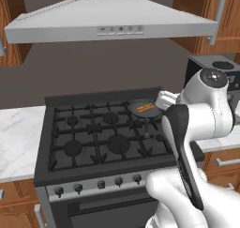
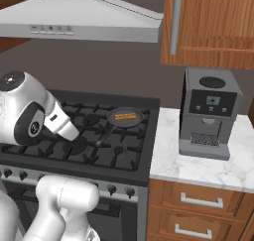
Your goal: Place the cold items (onion and peach) from the fridge in one tupperware on the dining counter. Place the warm items (hot dog and kebab skewer) in the stove area in another tupperware.
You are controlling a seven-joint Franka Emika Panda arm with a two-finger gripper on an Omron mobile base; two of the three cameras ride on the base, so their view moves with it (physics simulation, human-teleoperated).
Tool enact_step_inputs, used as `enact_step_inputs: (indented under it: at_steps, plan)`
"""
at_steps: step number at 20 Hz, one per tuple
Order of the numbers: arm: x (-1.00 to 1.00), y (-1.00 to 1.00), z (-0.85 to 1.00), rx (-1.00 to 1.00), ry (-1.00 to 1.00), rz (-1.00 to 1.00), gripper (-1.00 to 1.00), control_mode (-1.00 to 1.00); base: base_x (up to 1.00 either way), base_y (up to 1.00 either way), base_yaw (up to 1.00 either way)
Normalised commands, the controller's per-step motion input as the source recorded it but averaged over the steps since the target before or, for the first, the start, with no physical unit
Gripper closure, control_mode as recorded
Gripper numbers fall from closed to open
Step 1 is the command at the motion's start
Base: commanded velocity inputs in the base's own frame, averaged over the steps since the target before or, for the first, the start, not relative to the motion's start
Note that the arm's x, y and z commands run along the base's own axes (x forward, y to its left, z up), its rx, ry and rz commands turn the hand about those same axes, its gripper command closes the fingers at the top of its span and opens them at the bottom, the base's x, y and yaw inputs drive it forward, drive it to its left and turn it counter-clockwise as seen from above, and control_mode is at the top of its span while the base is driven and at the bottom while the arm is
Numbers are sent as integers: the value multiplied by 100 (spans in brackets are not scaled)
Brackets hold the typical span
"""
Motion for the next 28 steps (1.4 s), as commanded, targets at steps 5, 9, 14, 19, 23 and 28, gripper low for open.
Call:
enact_step_inputs:
  at_steps: [5, 9, 14, 19, 23, 28]
  plan:
    - [44, -2, -38, 9, 0, 0, -100, -100, 0, 0, 0]
    - [61, -26, -31, 20, 0, 0, -100, -100, 0, 0, 0]
    - [60, -21, -1, 9, 3, 0, -100, -100, 0, 0, 0]
    - [63, -9, -2, 0, 3, 0, -100, -100, 0, 0, 0]
    - [56, -5, -8, 0, 8, 0, -100, -100, 0, 0, 0]
    - [55, -8, -20, 1, 10, 0, -100, -100, 0, 0, 0]
